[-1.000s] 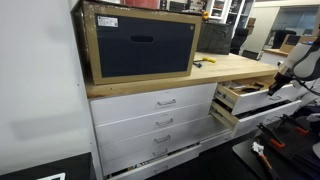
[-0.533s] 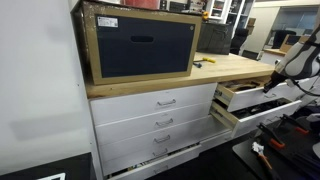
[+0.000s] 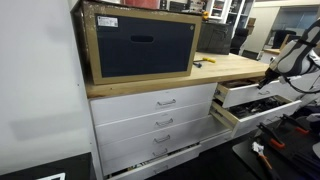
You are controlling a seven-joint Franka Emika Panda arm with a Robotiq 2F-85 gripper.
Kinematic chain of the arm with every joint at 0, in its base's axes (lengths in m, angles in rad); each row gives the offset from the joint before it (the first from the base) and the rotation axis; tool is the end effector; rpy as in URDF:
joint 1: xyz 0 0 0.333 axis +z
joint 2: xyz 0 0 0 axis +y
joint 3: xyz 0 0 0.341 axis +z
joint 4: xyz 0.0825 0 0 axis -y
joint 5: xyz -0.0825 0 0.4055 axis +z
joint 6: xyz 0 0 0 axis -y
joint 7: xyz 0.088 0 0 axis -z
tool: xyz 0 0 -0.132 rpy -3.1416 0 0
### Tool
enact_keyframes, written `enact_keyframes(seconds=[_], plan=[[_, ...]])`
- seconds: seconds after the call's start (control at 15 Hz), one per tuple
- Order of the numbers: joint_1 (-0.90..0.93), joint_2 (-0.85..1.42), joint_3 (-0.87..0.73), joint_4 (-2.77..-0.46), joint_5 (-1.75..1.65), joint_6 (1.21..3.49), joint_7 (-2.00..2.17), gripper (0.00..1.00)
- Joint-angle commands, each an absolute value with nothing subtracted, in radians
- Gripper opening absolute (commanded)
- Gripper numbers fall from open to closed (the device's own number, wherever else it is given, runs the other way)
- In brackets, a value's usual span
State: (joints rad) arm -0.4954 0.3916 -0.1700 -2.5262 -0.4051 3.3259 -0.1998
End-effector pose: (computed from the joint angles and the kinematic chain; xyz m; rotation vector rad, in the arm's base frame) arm 0.4184 -0.2796 0.1515 2.8764 -0.0379 0.4762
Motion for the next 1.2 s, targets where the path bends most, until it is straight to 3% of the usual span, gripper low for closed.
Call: enact_keyframes(seconds=[0.0,0.73,1.13], plan=[[-0.432,0.426,-0.188,-2.473,-0.32,3.368,-0.215,0.0],[-0.096,0.634,-0.379,-2.275,-0.086,3.4,-0.179,0.0],[0.002,0.694,-0.44,-2.258,-0.019,3.432,-0.182,0.0]])
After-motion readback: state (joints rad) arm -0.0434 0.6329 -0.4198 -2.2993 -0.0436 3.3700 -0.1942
